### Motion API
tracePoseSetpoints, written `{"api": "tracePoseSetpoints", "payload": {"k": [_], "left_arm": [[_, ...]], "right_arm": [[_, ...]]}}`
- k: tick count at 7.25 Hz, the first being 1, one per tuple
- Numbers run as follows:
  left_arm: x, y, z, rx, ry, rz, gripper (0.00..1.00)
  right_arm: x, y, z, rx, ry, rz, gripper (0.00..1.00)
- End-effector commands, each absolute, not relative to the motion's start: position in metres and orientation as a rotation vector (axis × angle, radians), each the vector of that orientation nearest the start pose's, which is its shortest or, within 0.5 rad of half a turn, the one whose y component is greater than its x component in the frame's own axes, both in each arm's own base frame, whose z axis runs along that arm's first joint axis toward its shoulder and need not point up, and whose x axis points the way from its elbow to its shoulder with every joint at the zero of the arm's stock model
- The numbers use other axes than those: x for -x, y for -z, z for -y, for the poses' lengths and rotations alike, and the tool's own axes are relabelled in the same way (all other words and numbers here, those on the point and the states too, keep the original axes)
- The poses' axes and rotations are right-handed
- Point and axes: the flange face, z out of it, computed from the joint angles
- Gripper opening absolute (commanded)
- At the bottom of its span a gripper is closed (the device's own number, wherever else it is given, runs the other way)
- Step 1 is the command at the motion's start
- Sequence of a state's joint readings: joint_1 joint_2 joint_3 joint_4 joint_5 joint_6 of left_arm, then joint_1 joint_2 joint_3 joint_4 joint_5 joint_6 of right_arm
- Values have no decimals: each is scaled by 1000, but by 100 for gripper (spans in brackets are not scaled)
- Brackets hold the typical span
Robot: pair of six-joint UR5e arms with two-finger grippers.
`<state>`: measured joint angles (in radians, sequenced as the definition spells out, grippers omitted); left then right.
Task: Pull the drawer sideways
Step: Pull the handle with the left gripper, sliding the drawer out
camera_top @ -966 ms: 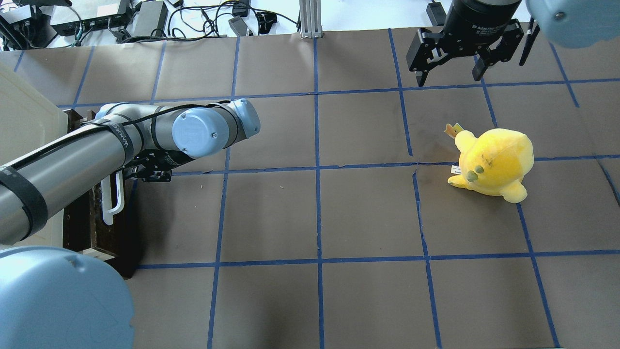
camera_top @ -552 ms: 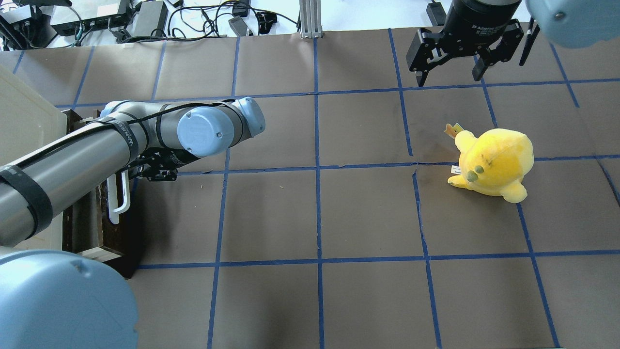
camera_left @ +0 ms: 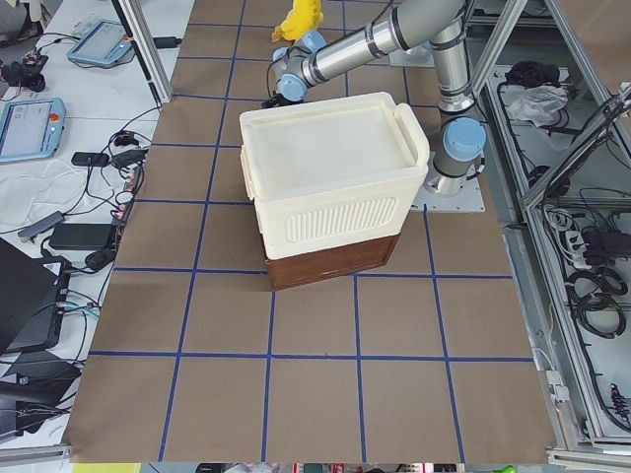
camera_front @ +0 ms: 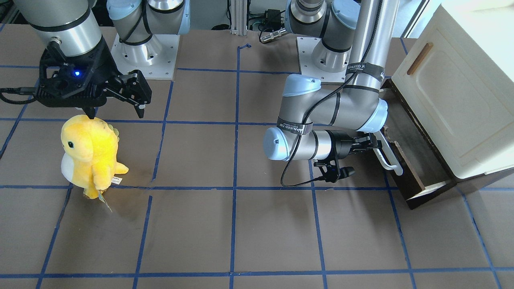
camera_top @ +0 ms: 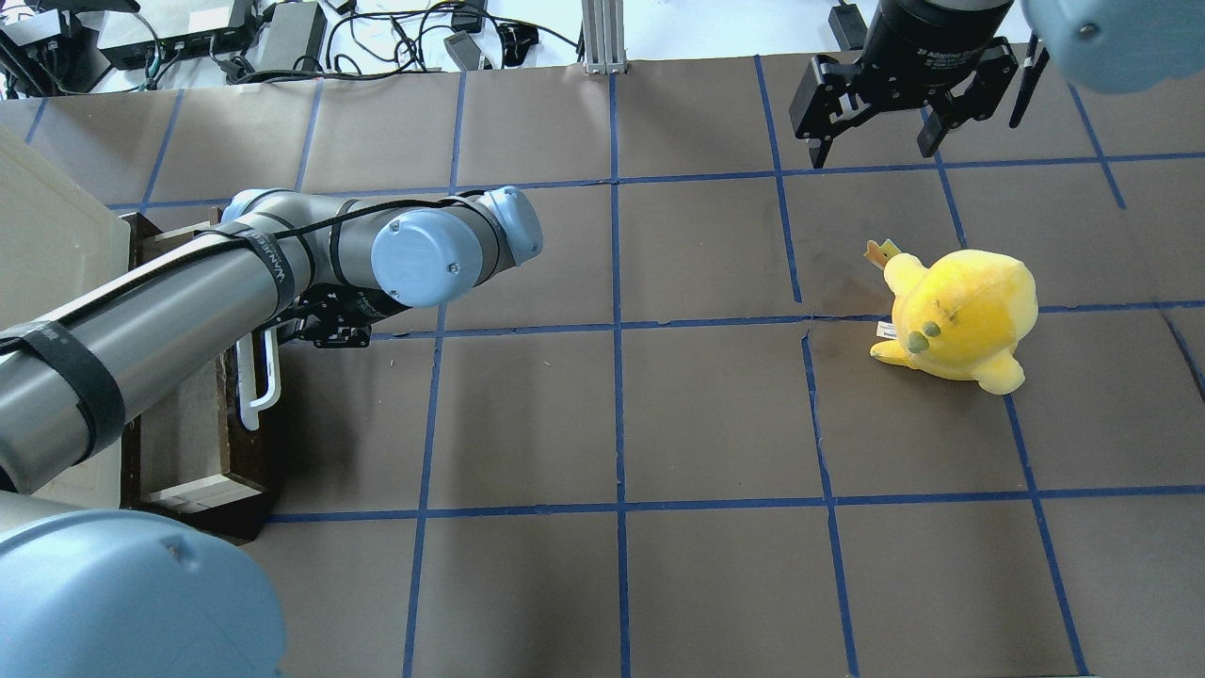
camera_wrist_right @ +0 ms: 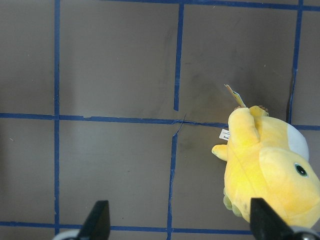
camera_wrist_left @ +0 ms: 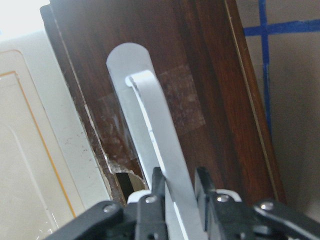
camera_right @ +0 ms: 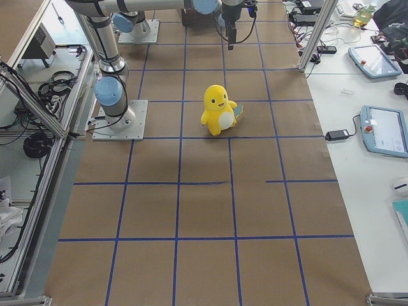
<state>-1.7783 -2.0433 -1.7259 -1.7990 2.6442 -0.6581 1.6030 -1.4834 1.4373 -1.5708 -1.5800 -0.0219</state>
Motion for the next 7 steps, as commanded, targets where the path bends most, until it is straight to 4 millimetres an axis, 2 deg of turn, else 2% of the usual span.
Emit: {"api": "tracePoseSetpoints", "payload": {"k": [1,7], "left_arm": [[163,-205,519,-97,-294,-1902,0],[176,-207,519,-83,-264,-1939,0]], "right_arm": [[-149,-509,529,84,73,-3149,100],[-149,-509,529,84,73,-3149,100]]}}
